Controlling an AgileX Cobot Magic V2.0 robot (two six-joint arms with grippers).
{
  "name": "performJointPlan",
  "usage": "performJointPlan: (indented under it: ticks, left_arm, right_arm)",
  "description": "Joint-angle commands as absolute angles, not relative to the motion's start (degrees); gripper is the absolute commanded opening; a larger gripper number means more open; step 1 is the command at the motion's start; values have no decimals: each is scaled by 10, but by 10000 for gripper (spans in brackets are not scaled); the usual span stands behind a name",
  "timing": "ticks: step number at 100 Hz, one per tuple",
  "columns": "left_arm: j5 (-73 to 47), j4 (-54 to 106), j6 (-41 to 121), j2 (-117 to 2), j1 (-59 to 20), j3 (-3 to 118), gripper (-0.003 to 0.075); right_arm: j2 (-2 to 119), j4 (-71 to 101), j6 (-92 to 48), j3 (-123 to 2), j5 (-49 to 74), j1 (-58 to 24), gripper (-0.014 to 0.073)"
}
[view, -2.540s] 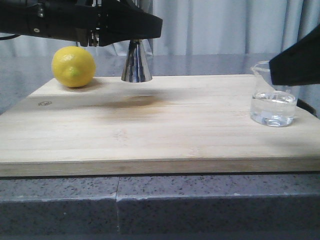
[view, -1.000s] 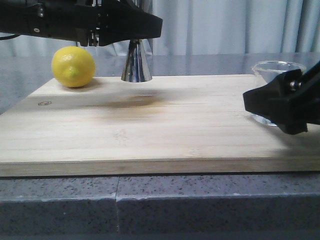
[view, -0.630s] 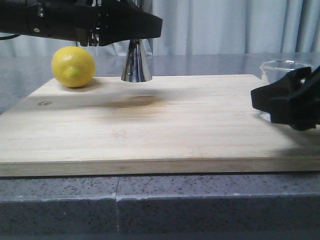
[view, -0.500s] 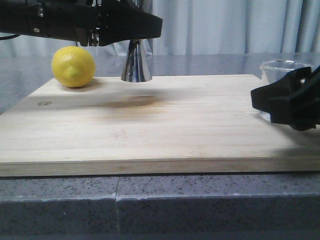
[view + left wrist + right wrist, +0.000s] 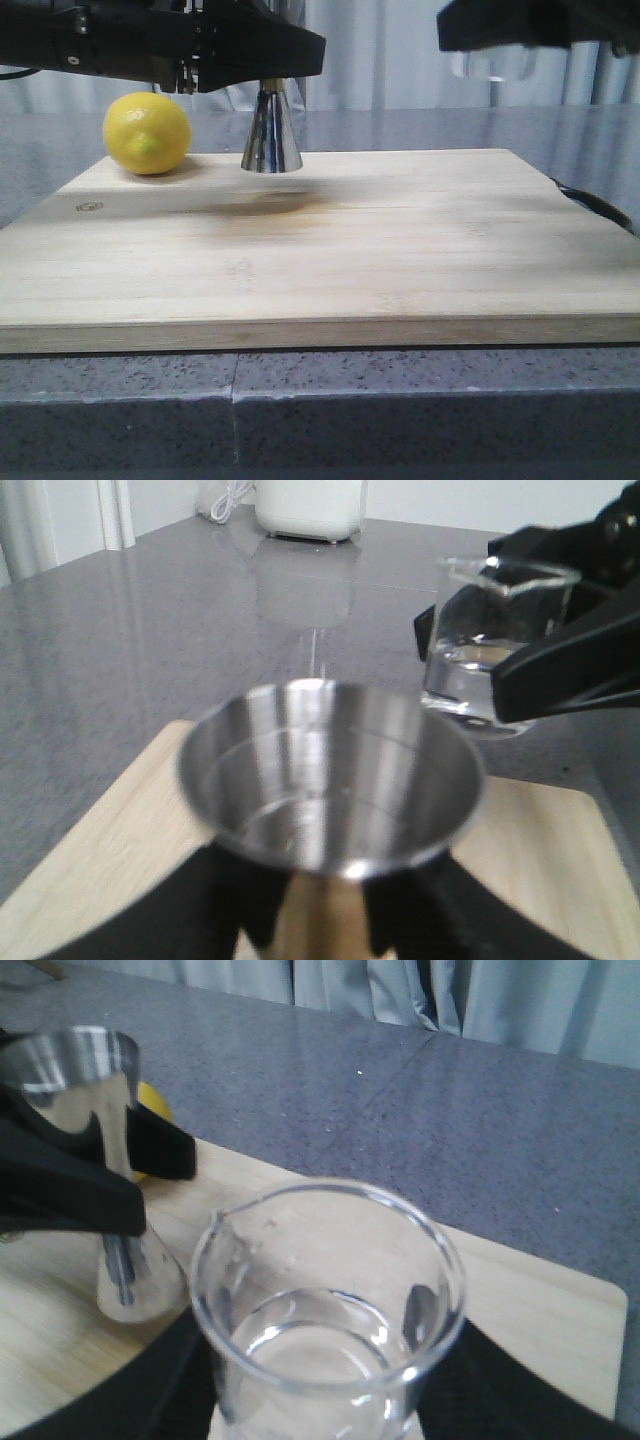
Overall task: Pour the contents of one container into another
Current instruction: 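Lift the beaker with the right gripper and carry it over the jigger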
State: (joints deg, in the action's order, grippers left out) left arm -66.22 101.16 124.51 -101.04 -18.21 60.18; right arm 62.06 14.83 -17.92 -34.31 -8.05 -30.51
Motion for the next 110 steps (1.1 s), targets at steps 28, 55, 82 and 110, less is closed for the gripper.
performJointPlan:
  ticks: [28,55,82,110]
  left_arm:
    - [-717,1059,1242,-981,-180,614,220]
    - [-717,1059,1242,-981,-180,614,220]
    - [-717,1059,1242,-981,-180,614,220]
    - [-717,1059,1242,-981,-180,614,220]
  right_arm:
    - [610,60,-180,-518,80,-306,245]
    - [666,-23,-187,-635,211,-306,245]
    - [739,-24,-253,-741,309,-306,245]
    - [803,-25,-331,-814,382,-310,245]
